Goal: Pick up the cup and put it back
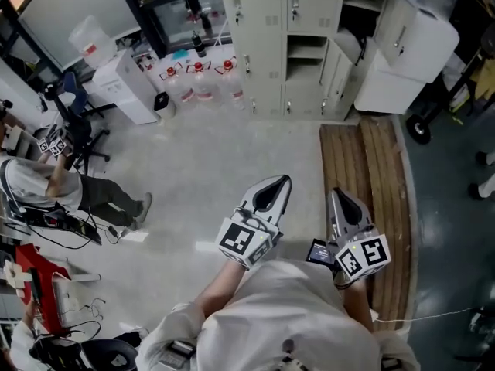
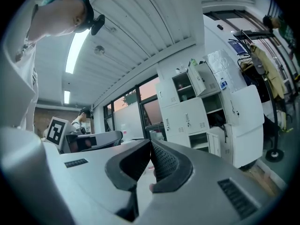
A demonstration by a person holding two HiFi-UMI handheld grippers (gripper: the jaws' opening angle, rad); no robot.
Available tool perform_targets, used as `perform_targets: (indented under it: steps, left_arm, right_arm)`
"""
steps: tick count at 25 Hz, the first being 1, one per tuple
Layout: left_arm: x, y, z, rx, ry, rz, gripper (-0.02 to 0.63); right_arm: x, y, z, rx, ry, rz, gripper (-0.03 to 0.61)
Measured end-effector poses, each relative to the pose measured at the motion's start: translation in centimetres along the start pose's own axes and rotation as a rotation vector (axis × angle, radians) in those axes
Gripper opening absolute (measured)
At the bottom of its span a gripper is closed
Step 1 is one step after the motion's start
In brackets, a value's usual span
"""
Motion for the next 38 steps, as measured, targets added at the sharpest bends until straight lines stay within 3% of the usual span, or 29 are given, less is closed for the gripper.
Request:
perform_targets:
  steps: [8,17,29,38]
  left_arm:
    - [-7.7,6.1,2.6,0.018,0.009,-0.052,0.009]
    - [-15.7,8.3,4.8,0.027,0.021,-0.057,0.008]
    - [-21.1,11.6,4.6,-0.008,-0.016,-0.024,0.009]
    - [-24.3,20.1,5.8,-0.02,0.004,0.008,0.008]
  right_arm:
    - [3.0,8.5,4.1,0.01,-0.049,-0.029,0.025]
    - [3.5,16.7,5.0,0.004,-0.018,-0.035,0.025]
    - [6.3,23.0,5.2,-0.037,0.002,-0.032,0.025]
    - [14.4,29.3,7.3,-0.033,0.015,0.002,0.025]
Point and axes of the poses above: the fingertips, and each gripper's own axes: y forward along the fingers, x to its right, z out of its top, the point moved 8 cm from there along -y, backward along the fingers, and after that the axes turned 9 degrees about -x, right-handed, at the moved point
